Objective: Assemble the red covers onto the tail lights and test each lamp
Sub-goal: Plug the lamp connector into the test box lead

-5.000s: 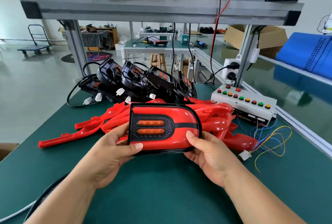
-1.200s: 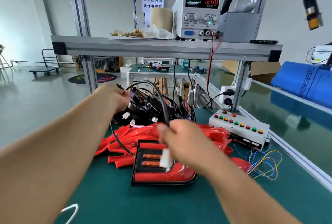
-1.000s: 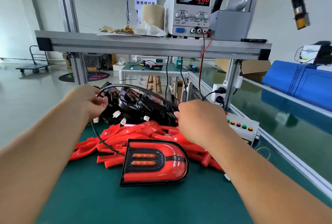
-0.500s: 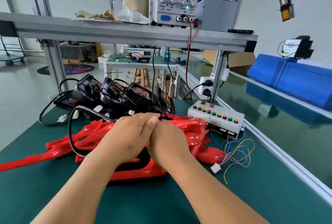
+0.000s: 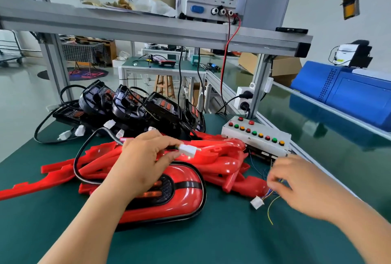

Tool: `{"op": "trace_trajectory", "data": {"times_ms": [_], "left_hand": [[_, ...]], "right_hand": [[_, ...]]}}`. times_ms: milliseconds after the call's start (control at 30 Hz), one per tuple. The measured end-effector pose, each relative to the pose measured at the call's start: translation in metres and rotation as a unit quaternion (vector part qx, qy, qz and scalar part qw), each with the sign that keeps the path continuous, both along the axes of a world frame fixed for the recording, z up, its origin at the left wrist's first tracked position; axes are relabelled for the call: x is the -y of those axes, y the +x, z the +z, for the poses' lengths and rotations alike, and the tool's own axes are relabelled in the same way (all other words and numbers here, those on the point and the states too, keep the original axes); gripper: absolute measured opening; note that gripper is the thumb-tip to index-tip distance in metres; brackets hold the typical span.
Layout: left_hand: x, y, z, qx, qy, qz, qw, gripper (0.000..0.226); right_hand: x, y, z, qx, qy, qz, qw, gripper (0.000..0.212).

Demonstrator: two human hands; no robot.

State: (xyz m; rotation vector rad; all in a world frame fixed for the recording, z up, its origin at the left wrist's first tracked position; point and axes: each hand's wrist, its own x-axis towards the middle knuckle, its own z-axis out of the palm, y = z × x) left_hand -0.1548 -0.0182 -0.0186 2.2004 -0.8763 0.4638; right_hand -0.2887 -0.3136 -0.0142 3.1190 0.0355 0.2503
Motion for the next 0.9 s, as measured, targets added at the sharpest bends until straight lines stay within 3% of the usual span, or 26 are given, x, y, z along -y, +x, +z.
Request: {"op": "trace_trajectory", "data": {"times_ms": [67,133,233,333,467,600,733,800,900], "left_hand": [[0.000,0.001,-0.001,-0.004,-0.010,-0.001,1.000,0.019],[0.001,0.002,0.001,0.000,-0.008,0.006,1.000,0.023],[0.000,0.004,0.005,0.010,0.017,0.012,1.000,0.037],[-0.003,0.008,0.006,0.026,0.033,0.012,0.999,0.047],[-0.008,0.017,0.011,0.067,0.054,0.018,0.996,0.031],[-0.012,0.022,0.016,0.073,0.023,0.029,0.997,0.019],[-0.011,0.025,0.009,0.050,-0.030,0.053,0.997,0.035],[-0.009,0.028,0.006,0.029,-0.061,0.053,0.996,0.033],[-0.007,0.033,-0.001,0.032,-0.070,0.074,0.994,0.018]], "right_hand": [[0.009,-0.008,-0.016,-0.047,-0.076,0.008,0.996,0.018],[0.010,-0.010,-0.028,-0.053,-0.088,0.004,0.995,0.021],[0.008,-0.006,-0.034,-0.045,-0.128,0.036,0.990,0.023],[0.007,-0.005,-0.029,0.008,-0.108,0.058,0.992,0.046],[0.015,-0.004,-0.022,0.033,-0.001,0.083,0.996,0.054],[0.012,0.006,0.006,0.093,0.131,0.078,0.984,0.035],[-0.002,0.036,0.028,0.150,0.263,0.046,0.952,0.025],[-0.010,0.058,0.031,0.177,0.301,0.034,0.937,0.028],[-0.035,0.088,0.030,0.203,0.311,0.016,0.928,0.012]]}}
